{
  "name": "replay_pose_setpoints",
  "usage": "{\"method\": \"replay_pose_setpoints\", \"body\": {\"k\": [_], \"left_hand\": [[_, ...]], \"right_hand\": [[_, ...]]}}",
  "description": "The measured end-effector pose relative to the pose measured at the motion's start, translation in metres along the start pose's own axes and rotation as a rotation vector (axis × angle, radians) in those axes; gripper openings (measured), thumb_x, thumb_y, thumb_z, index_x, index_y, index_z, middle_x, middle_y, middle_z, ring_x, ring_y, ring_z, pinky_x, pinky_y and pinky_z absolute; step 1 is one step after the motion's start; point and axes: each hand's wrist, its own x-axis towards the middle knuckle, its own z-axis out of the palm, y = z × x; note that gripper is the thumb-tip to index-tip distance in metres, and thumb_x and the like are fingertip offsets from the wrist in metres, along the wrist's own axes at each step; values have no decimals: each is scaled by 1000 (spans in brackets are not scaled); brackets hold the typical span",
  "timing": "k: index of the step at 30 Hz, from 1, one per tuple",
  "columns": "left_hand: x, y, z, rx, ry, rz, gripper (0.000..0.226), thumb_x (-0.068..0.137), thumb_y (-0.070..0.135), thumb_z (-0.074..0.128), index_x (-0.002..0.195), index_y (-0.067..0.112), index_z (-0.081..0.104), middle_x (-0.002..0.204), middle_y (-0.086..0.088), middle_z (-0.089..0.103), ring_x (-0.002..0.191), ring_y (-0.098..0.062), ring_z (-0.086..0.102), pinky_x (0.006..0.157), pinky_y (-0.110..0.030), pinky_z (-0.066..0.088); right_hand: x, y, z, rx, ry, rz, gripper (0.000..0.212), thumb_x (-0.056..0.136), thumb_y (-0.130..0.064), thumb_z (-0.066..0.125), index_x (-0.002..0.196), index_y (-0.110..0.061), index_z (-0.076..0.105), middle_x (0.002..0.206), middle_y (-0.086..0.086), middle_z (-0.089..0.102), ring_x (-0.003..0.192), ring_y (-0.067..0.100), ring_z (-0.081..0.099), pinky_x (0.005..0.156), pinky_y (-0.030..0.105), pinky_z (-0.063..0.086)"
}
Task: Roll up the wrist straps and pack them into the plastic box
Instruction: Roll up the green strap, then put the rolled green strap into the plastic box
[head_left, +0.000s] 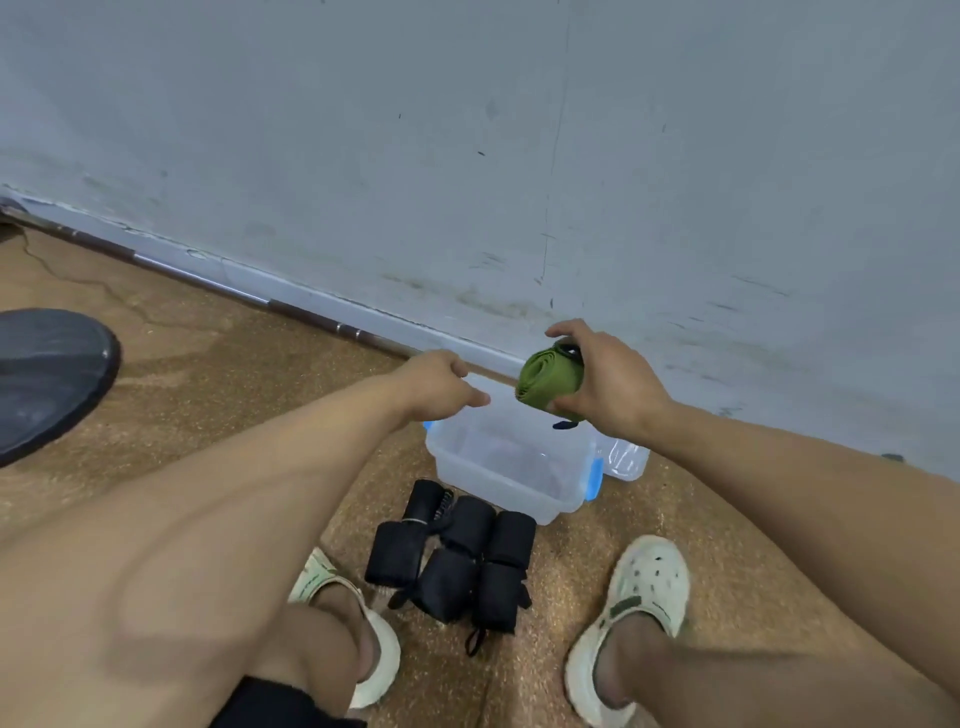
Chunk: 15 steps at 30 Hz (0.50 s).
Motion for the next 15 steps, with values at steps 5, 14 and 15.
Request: {"method": "replay_pose_setpoints", "body": {"k": [5,14,15], "left_hand": [[27,-26,12,80,7,-70,49,94,24,72,138,9,54,139,-9,58,125,-27,56,101,-35,47],[110,-76,30,387,-46,-109,68,96,24,59,157,17,31,150,-12,50,128,-33,54,96,-36,45],[120,-84,33,374,-38,-128,67,97,24,58,157,15,29,150,-13,49,129,-34,53,97,-37,45]], "right_hand": [[39,8,51,-70,-119,-26,74,74,-29,86,139,-26,49,117,6,61,102,29,61,80,39,52],[70,43,207,660,-69,687,77,72,-24,93,136,-21,49,127,5,56,104,22,53,92,38,52],[73,48,222,731,-66,779,79,71,-24,94,136,-20,48,131,7,55,107,24,53,96,41,53]]}}
